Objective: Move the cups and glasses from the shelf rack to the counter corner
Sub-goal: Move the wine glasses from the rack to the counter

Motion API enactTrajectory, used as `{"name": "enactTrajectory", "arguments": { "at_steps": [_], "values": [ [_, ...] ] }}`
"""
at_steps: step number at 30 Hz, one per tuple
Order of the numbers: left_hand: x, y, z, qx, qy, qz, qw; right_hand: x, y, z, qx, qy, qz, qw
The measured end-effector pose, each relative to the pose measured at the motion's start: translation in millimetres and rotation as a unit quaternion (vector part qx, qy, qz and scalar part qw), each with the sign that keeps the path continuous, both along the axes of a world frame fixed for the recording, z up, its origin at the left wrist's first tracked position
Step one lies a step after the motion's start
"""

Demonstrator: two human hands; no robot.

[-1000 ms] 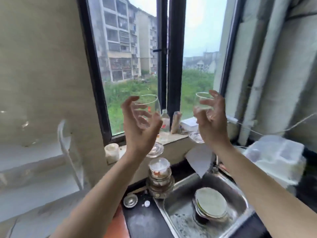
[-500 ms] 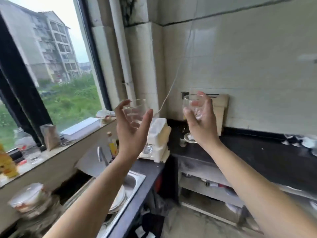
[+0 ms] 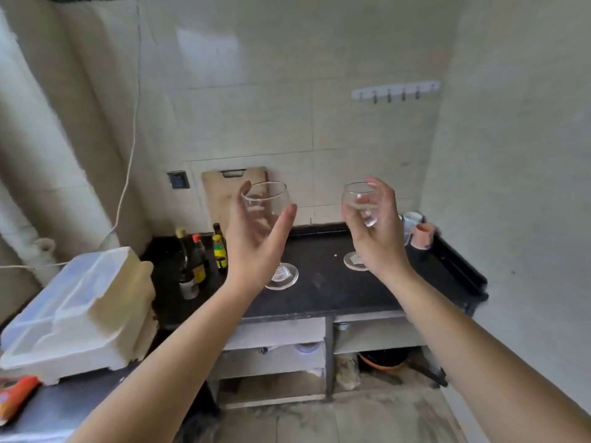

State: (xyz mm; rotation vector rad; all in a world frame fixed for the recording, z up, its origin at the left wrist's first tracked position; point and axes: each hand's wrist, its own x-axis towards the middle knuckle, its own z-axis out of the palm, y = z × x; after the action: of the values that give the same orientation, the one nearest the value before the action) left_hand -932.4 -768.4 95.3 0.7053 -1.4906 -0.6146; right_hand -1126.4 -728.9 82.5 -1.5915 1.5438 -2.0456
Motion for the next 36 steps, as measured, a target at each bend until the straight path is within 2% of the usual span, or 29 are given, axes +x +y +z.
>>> {"name": "enactTrajectory", "arguments": {
  "at_steps": [8, 15, 18, 22, 28, 36],
  "values": [
    [-147, -144, 4, 0.020, 0.027, -0.123, 0.992, -131, -99, 11, 0.048, 0.015, -0.131, 0.990],
    [-250, -222, -12, 0.062, -0.018, -0.234, 0.970, -226, -140, -9, 0.121, -0.023, -0.201, 0.972],
    [-286, -254, -28, 0.091, -0.034, -0.253, 0.963, -267, -166, -22, 0.136, -0.043, -0.208, 0.968],
    [-336, -308, -62, 0.134, -0.061, -0.243, 0.959, -327, -223, -50, 0.159, -0.066, -0.196, 0.965],
    [-422, -392, -106, 0.215, -0.086, -0.200, 0.952, -421, -326, -100, 0.211, -0.084, -0.124, 0.966],
    [-491, -476, -181, 0.301, -0.159, -0.122, 0.932, -512, -438, -177, 0.335, -0.026, -0.039, 0.941]
  ]
}}
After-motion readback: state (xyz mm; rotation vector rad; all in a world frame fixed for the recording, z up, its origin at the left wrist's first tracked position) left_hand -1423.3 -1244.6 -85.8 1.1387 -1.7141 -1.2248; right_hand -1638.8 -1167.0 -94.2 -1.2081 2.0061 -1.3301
